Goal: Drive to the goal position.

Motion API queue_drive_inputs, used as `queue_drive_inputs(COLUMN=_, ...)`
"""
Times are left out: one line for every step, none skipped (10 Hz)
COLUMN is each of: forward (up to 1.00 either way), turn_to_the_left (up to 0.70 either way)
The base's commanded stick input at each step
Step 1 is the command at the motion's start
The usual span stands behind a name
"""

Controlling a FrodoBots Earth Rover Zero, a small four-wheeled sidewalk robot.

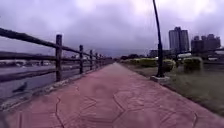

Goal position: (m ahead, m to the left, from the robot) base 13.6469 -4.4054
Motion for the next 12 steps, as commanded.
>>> queue_drive_inputs(forward=1.00, turn_to_the_left=0.00)
queue_drive_inputs(forward=1.00, turn_to_the_left=0.37)
queue_drive_inputs(forward=1.00, turn_to_the_left=0.15)
queue_drive_inputs(forward=1.00, turn_to_the_left=0.00)
queue_drive_inputs(forward=1.00, turn_to_the_left=0.00)
queue_drive_inputs(forward=1.00, turn_to_the_left=0.00)
queue_drive_inputs(forward=1.00, turn_to_the_left=0.00)
queue_drive_inputs(forward=1.00, turn_to_the_left=0.00)
queue_drive_inputs(forward=1.00, turn_to_the_left=0.00)
queue_drive_inputs(forward=1.00, turn_to_the_left=0.00)
queue_drive_inputs(forward=1.00, turn_to_the_left=0.00)
queue_drive_inputs(forward=1.00, turn_to_the_left=0.00)
